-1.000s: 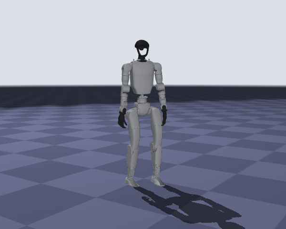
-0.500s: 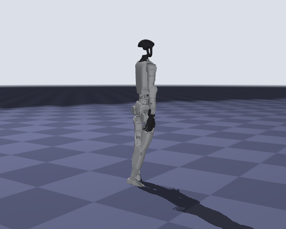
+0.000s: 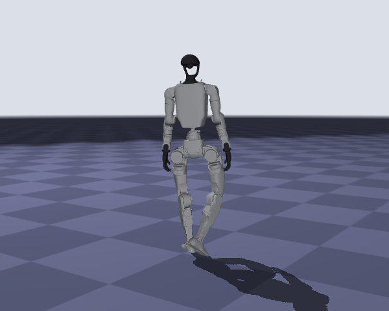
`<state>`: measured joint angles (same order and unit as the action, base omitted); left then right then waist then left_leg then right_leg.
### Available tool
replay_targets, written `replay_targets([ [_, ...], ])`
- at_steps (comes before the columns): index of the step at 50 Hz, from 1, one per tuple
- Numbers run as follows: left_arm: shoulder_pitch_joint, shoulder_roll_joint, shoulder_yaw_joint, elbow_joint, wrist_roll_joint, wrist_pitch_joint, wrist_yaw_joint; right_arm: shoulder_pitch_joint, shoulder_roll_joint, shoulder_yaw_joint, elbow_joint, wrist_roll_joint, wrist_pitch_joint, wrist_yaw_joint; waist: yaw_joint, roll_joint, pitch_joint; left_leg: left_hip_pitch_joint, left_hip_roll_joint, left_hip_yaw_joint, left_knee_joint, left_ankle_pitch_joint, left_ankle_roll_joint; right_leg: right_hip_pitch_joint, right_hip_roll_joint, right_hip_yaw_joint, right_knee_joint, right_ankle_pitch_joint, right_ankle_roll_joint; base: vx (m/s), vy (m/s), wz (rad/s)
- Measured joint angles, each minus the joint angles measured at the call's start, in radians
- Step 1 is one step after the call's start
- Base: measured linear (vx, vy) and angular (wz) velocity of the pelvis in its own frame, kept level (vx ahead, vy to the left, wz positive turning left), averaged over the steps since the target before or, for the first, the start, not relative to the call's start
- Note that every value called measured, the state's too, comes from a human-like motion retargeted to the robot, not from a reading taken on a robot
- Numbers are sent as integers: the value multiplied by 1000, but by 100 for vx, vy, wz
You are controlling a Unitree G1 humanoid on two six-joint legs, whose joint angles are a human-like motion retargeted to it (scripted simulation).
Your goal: In place motions
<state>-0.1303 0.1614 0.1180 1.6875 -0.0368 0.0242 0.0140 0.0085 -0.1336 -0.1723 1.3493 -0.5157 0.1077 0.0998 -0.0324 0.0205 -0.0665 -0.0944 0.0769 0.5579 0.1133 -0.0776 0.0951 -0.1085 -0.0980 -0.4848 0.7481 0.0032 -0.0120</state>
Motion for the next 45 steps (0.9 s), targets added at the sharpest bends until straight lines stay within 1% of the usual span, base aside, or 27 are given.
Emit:
replay_targets([
  [2, -2, 1, -9, -4, 7, 2, -26, 3, -3, 16, 4, -23, -2, -14, 7, -6, 9, -7, -4, -42, 8, 2, -1, -12, -20, 0, -59, -17, -15, 15, -8, 125],
  [4, 1, -2, -11, -4, 20, 9, -47, 5, -6, 27, 15, -42, -1, -27, 9, -14, 16, -6, -20, -87, 5, 7, -1, -34, -15, 47, -130, -26, -13, 17, -8, 119],
  [8, 13, -11, -14, 11, 41, 12, -52, 0, -5, 30, 53, -48, 9, -45, 4, -32, 32, 3, -61, -172, -6, 16, 1, -62, 6, 196, -298, -52, 30, 12, -10, 115],
  [10, 23, -14, -14, 12, 48, 15, -48, -5, -3, 26, 67, -40, 13, -50, 0, -43, 40, 8, -79, -202, -7, 17, 0, -66, 10, 262, -369, -68, 42, 13, -15, 98],
  [13, 52, -18, -18, 12, 67, 33, -47, -5, 5, 20, 83, -16, 17, -58, -9, -75, 47, 16, -124, -262, 2, 8, -9, -61, -9, 363, -525, -85, 69, 10, -15, 110],
  [15, 70, -17, -23, 12, 81, 46, -47, 0, 11, 20, 91, -6, 18, -58, -11, -96, 53, 27, -149, -296, 9, 0, -16, -48, -22, 406, -611, -67, 83, 11, -21, 99],
  [16, 76, -14, -25, 12, 90, 56, -47, 0, 14, 20, 99, -6, 21, -56, -11, -107, 55, 34, -162, -315, 10, -3, -21, -41, -16, 451, -640, 3, 79, 10, -17, 92],
  [17, 83, -12, -27, 12, 97, 64, -47, 1, 17, 20, 107, -8, 24, -53, -7, -116, 54, 40, -172, -328, 11, -5, -26, -34, -15, 476, -659, 38, 80, 11, -14, 62],
  [18, 91, -12, -29, 12, 102, 71, -47, 4, 18, 21, 115, -12, 27, -50, 8, -120, 48, 42, -174, -330, 12, -8, -32, -29, -23, 463, -658, 4, 91, 14, -18, 48],
  [20, 110, -18, -36, 12, 103, 88, -36, 10, 20, 14, 138, -39, 45, -33, 34, -118, 33, 48, -179, -359, 12, -9, -41, -10, -11, 427, -672, -10, 71, 17, -19, 59],
  [22, 113, -49, -39, 12, 73, 79, 14, 13, 20, 1, 141, -63, 58, -21, 64, -100, 23, 47, -165, -381, 13, -10, -51, 7, -2, 406, -680, -21, 67, 8, -12, 53],
  [23, 115, -64, -32, 12, 57, 62, 37, 15, 19, 0, 136, -70, 58, -21, 70, -93, 20, 49, -160, -392, 14, -11, -57, 13, 0, 396, -682, -27, 63, 3, -16, 57],
  [25, 116, -86, -14, 12, 30, 21, 47, 18, 16, 11, 120, -79, 52, -25, 52, -76, 12, 49, -151, -427, 14, -11, -68, 30, 5, 360, -688, -40, 53, 4, -19, 88],
  [27, 111, -100, -1, 12, 30, 6, 28, 19, 14, 23, 106, -82, 51, -28, 4, -60, -3, 38, -149, -481, 20, -8, -76, 50, 14, 304, -702, -50, 40, 4, -13, 119],
  [30, 95, -108, 1, 4, 57, 5, 10, 12, 16, 22, 104, -65, 52, -24, -21, -53, -14, 25, -149, -525, 28, -2, -85, 69, 27, 253, -716, -62, 21, -6, -20, 86],
  [33, 69, -102, -46, -10, 69, 3, 16, 5, 25, 2, 105, -30, 53, 3, -6, -68, -15, 19, -152, -542, 37, 6, -69, 85, 19, 209, -716, -80, 15, -6, -17, 77],
  [35, 62, -101, -68, -18, 75, 5, 16, 7, 27, -7, 104, -26, 56, 13, 4, -79, -26, 14, -148, -510, 42, 5, -68, 89, 16, 189, -722, -84, 11, -1, -17, 60],
  [38, 57, -111, -91, -43, 74, 3, 10, 6, 26, -15, 100, -39, 57, 12, 9, -89, -45, 28, -125, -330, 40, -21, -57, 95, 12, 150, -734, -88, 4, -3, -11, 63],
  [40, 54, -119, -92, -59, 68, -3, 8, -4, 20, -10, 98, -54, 54, 9, 4, -83, -50, 43, -121, -248, 20, -36, -37, 96, 20, 135, -738, -91, -1, -7, -6, 43],
  [45, 55, -128, -81, -62, 79, -5, -7, -19, 14, 14, 102, -74, 58, 6, -33, -53, -71, 41, -99, -279, -10, -19, -97, 91, 39, 117, -739, -98, -5, -1, 0, 12],
])
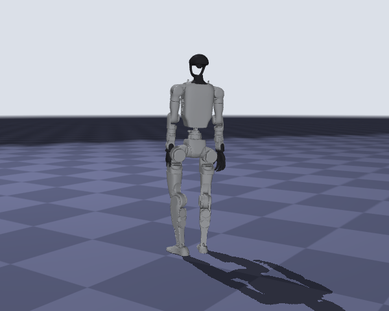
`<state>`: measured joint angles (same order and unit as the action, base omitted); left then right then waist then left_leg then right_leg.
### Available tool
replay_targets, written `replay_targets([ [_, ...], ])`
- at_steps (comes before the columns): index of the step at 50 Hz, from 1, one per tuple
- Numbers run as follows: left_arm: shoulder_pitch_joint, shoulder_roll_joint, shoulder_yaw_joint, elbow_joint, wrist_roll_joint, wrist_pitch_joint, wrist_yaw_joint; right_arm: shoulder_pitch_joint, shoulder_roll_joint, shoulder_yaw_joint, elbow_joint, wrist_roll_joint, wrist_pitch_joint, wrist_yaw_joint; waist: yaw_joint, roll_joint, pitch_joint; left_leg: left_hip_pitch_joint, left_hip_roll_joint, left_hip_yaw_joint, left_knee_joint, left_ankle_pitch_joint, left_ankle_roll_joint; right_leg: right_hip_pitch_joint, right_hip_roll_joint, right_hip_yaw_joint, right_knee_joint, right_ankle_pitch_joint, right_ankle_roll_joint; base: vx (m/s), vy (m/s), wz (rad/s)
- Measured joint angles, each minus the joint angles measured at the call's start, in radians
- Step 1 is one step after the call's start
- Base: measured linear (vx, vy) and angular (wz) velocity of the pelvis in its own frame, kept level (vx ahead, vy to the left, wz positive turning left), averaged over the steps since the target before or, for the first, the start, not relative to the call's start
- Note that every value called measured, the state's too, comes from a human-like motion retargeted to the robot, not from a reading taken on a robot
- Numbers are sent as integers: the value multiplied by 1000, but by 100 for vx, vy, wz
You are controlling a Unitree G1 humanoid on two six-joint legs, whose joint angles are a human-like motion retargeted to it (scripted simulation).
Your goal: In place motions
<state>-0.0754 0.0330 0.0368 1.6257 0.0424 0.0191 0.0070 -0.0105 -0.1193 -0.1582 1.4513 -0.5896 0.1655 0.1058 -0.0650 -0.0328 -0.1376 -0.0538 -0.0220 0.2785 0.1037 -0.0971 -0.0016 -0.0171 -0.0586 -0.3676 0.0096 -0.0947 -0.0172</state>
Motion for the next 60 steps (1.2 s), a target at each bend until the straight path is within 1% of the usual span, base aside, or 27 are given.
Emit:
replay_targets([
  [2, -2, 4, -5, 9, 11, 1, -8, -3, 3, 0, 10, 17, 2, -3, -7, 8, 2, 11, -8, -5, -19, 4, 11, 5, 7, -7, -1, 0, -2, 0, 0, 0],
  [8, -4, 11, 2, 50, 28, 14, -38, 0, 21, -7, 43, 44, 11, -6, 5, 13, -8, 12, -8, 1, -35, 14, 1, 2, 14, 1, -7, 4, -5, 0, 0, 0],
  [15, 14, 11, 40, 74, 22, 23, -71, 14, 32, 21, 74, 7, 20, -21, 1, 24, -10, 18, -9, 7, -49, 19, -1, -1, 19, 7, -8, 7, -4, 0, 0, -5],
  [19, 25, 16, 49, 74, 30, 30, -68, 23, 33, 28, 83, -7, 22, -28, 69, 20, -18, 26, -3, 79, -59, 12, -4, 8, 44, 79, -17, -2, -14, 2, 3, -83],
  [22, 28, 19, 49, 74, 33, 34, -63, 26, 31, 21, 87, -2, 22, -32, 84, 21, -22, 26, 1, 94, -60, 11, -6, 5, 44, 94, -17, 1, -10, 1, 2, -24],
  [25, 28, 22, 51, 74, 35, 37, -57, 25, 27, 13, 89, 12, 21, -38, 78, 23, -24, 24, 1, 86, -61, 14, -5, -3, 35, 87, -11, 7, -3, 1, 1, 10],
  [30, 15, 26, 55, 74, 29, 37, -56, 14, 17, 8, 85, 13, 19, -34, 30, 21, -21, 18, -12, 38, -62, 24, -1, -8, 22, 38, -9, 17, -1, 1, 2, 47],
  [38, -3, 22, 51, 56, 25, 34, -77, 1, 14, 8, 69, 14, 11, -28, 27, 18, -19, 15, -18, 26, -62, 30, 1, -5, 16, 26, -9, 22, 0, 0, 0, 0],
  [60, 11, 25, 28, 74, 43, 44, -68, -1, 23, 26, 72, -8, 3, 1, 38, 20, -20, 18, -23, 20, -65, 41, 0, 0, 12, 19, -9, 35, 2, 0, 0, 0],
])
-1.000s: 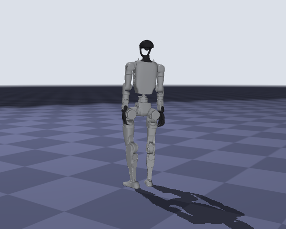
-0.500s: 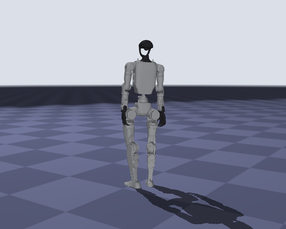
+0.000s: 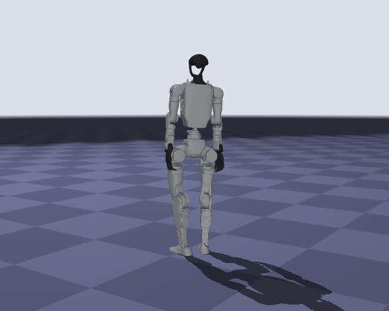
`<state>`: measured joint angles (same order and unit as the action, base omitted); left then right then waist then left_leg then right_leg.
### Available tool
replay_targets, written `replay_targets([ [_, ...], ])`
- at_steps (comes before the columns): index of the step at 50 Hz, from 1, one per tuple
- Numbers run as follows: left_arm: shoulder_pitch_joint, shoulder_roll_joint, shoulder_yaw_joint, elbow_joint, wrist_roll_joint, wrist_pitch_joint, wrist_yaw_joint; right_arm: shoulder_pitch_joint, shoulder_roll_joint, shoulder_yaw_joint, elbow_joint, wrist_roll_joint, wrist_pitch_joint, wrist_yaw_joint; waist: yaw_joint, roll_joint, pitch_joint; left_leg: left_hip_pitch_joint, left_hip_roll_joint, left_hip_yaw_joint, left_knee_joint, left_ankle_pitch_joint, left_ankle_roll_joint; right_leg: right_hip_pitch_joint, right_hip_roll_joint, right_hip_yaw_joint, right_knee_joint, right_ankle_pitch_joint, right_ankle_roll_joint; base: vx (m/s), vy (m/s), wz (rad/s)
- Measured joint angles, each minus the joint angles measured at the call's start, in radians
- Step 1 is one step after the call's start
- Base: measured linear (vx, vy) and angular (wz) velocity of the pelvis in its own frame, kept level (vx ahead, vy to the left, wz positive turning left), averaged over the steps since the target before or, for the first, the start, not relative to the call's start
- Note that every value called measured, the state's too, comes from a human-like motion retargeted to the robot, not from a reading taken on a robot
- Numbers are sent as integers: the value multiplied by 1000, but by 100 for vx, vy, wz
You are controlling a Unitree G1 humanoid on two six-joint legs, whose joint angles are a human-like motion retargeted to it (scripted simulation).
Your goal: In place motions
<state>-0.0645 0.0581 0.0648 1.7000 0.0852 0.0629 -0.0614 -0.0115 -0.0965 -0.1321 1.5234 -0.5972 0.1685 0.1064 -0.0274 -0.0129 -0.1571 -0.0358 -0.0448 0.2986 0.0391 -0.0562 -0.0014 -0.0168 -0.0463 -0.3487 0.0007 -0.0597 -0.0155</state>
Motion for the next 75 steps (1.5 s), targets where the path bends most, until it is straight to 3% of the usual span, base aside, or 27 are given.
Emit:
replay_targets([
  [53, -4, 0, -28, -4, -6, -3, -9, -9, -19, 17, 15, -3, -3, 2, 2, 21, 0, -12, 17, 12, 13, 20, -22, -21, 2, 17, 16, 39, -9, 0, 0, 0],
  [60, -35, -10, -30, -126, 4, -6, -20, -30, -51, 39, -2, 25, -9, -3, 77, 37, 83, -68, 22, -24, 52, 58, -27, -17, -8, -28, 11, 47, -52, -10, 1, 28],
  [64, -99, -31, -68, -205, -16, -27, -29, -26, -77, -1, -18, 39, -20, -9, 121, 23, 148, -122, -19, -109, 75, 95, -7, 25, -52, -189, -20, 27, -33, -28, 8, 207],
  [65, -111, -39, -75, -219, -14, -32, -28, -18, -84, -10, -17, 41, -22, -7, 125, 16, 153, -125, -25, -84, 73, 87, 16, 39, -63, -245, -35, 25, -26, -15, 17, 288],
  [67, -113, -52, -87, -238, -4, -47, -20, 5, -92, -23, 2, 35, -15, -18, 145, -1, 146, -108, 12, 123, 69, 37, 47, 65, -79, -354, -54, 15, -11, 2, 21, 291],
  [70, -97, -58, -119, -250, 13, -65, 1, 32, -97, -54, 43, 15, 10, -52, 158, -27, 126, -75, 66, 394, 96, -6, 56, 94, -103, -480, -63, -11, 14, 18, 18, 319],
  [73, -70, -38, -130, -229, 26, -63, 24, 63, -90, -64, 62, 6, 21, -72, 177, -59, 115, -26, 82, 640, 127, -9, 82, 130, -130, -595, -52, -39, 42, 28, 22, 278],
  [75, -65, -20, -102, -189, 27, -54, 42, 74, -85, -69, 61, -1, 18, -75, 191, -71, 114, -3, 78, 712, 139, 26, 78, 154, -137, -653, -39, -56, 63, 27, 26, 230],
])
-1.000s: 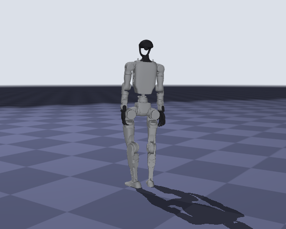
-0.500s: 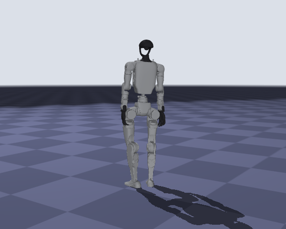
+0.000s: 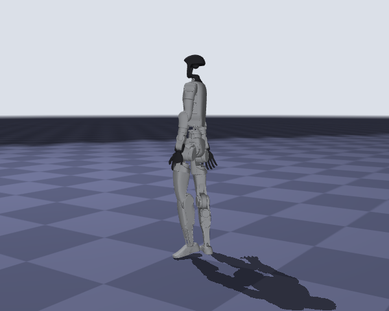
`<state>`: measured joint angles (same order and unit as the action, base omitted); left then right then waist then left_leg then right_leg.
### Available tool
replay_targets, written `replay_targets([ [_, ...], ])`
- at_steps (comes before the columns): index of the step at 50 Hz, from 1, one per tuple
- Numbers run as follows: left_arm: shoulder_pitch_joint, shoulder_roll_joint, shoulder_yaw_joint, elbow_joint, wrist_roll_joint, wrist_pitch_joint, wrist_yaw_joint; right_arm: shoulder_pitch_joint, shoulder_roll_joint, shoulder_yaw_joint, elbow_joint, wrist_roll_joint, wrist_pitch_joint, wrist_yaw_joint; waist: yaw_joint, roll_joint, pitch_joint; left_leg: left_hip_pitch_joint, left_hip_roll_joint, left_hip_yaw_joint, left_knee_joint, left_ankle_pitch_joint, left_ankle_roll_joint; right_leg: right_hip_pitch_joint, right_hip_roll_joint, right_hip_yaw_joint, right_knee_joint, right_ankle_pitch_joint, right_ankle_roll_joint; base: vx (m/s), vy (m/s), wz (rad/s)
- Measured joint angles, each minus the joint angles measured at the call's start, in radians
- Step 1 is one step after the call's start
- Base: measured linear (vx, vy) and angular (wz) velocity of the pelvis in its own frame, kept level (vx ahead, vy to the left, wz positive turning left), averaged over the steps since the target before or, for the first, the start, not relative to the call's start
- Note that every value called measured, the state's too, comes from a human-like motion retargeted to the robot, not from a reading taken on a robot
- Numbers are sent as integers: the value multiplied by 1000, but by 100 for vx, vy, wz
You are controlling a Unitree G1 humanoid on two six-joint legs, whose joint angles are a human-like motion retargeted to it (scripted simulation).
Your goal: In place motions
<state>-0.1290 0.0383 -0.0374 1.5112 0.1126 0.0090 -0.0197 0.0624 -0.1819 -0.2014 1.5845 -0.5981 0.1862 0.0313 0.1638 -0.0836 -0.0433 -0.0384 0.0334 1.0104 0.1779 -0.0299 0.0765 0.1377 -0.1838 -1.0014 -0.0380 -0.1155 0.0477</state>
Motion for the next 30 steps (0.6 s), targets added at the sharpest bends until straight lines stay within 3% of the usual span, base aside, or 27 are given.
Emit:
replay_targets([
  [2, 12, 22, 45, 53, -14, 11, 8, 8, 3, -10, -4, -17, -3, -2, 5, 17, -18, 0, -33, -49, -54, -18, -28, 32, 26, -77, 20, -16, 26, 43, 33, 216],
  [5, 61, 62, 129, 137, -43, 35, 1, 33, -1, -2, -15, -33, -4, 3, 4, 31, -73, -44, -66, -230, -81, -33, -8, 72, 33, -164, 76, 12, 18, 60, 30, 164],
  [7, 84, 85, 158, 173, -61, 53, -3, 50, 2, 9, -38, -18, -4, 5, -1, 65, -85, -56, -42, -278, -76, -27, 4, 79, 19, -136, 176, 66, -41, 57, 33, 168],
  [10, 102, 124, 189, 183, -71, 66, 7, 36, 5, 25, -80, 39, -40, 13, -80, 163, -55, -36, 35, -396, -52, -33, 8, 52, -31, -49, 500, 111, -188, 27, 20, 258],
  [12, 104, 142, 187, 172, -56, 68, 4, 18, 9, 37, -99, 40, -50, 38, -94, 165, -45, -47, 22, -456, -52, -26, 21, -54, -58, 146, 670, 88, -143, 25, 12, 181],
  [15, 99, 153, 186, 167, -42, 74, 26, 3, 31, 58, -121, 32, -43, 50, -123, 152, -28, -54, -17, -570, -77, 5, 38, -199, 87, 508, 700, 66, -35, 21, 1, 196],
  [20, 93, 150, 166, 130, -87, 65, -6, -19, 54, 105, -162, -1, -68, 59, -156, 119, 8, -61, -73, -724, -90, 40, 53, -217, 108, 561, 504, 6, -47, 16, -8, 174],
  [23, 91, 135, 159, 91, -77, 66, -32, -17, 59, 136, -180, -40, -79, 64, -157, 52, 33, -39, -159, -803, -104, 59, 63, -214, 81, 607, 271, -21, -23, 19, -14, 163],
  [25, 93, 131, 163, 67, -75, 50, -46, -14, 65, 151, -183, -58, -84, 67, -135, 13, 62, -4, -197, -832, -116, 66, 66, -200, 64, 637, 176, 75, -63, 19, -16, 78],
  [27, 102, 124, 172, 65, -98, 39, -59, -2, 69, 158, -179, -96, -83, 69, -52, -10, 66, 12, -209, -809, -126, 64, 65, -216, 66, 772, 252, -8, 4, 23, -12, 2],
  [28, 104, 117, 170, 74, -112, 41, -66, 8, 70, 153, -176, -116, -77, 68, -47, -10, 63, 10, -213, -839, -119, 64, 67, -202, 37, 640, 243, -1, -2, 13, -9, 57],
  [30, 92, 106, 172, 96, -138, 50, -76, 9, 69, 146, -175, -152, -65, 66, -12, -10, 64, 1, -210, -844, -113, 63, 68, -189, 26, 598, 231, -1, 5, 1, -12, 34],
])
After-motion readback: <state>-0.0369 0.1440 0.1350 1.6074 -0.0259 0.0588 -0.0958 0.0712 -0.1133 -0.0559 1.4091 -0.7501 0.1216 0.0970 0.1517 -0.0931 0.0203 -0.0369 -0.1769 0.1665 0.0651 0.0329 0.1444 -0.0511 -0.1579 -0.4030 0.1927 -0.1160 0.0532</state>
